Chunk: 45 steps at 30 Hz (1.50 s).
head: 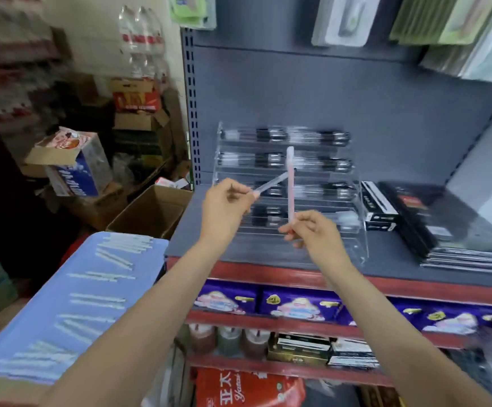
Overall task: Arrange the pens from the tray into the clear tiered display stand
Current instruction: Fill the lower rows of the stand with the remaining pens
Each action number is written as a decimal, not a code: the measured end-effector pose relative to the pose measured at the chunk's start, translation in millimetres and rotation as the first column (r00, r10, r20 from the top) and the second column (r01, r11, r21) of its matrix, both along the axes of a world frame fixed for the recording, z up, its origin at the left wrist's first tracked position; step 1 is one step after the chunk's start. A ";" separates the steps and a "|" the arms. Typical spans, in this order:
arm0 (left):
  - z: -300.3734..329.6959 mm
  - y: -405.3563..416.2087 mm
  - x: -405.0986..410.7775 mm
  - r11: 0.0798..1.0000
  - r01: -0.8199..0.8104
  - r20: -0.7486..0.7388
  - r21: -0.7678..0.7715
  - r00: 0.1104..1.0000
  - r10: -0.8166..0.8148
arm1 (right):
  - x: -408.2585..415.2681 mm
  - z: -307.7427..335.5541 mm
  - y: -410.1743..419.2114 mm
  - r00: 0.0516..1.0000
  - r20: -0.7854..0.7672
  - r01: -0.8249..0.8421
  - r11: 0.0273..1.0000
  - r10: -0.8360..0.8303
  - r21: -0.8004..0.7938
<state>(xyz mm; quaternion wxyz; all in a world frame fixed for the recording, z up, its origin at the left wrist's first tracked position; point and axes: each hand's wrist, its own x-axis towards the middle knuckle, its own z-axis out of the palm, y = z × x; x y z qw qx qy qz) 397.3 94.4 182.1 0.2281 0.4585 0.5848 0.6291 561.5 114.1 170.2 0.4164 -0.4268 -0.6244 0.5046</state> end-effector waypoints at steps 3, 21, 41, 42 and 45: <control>9.1 14.8 27.3 0.998 -0.063 0.029 0.015 0.998 0.062 | 32.7 0.6 16.2 1.000 0.013 0.021 1.000 -0.021 -0.017; 7.5 85.0 110.5 0.927 0.205 -0.538 -0.314 0.766 -0.352 | 115.7 -3.9 64.9 0.994 0.001 0.106 0.993 -0.106 -0.046; -20.1 84.1 101.7 0.937 -0.034 -0.867 -0.349 0.391 -0.309 | 131.1 -14.8 80.0 0.996 -0.007 0.093 0.994 -0.094 -0.057; -21.1 84.7 102.7 0.927 -0.030 -0.857 -0.374 0.393 -0.333 | 130.3 -14.8 79.4 0.996 -0.009 0.091 0.994 -0.092 -0.064; -24.9 89.3 105.9 0.921 -0.012 -0.856 -0.389 0.373 -0.357 | 128.7 -15.1 77.1 0.997 -0.014 0.077 0.994 -0.079 -0.075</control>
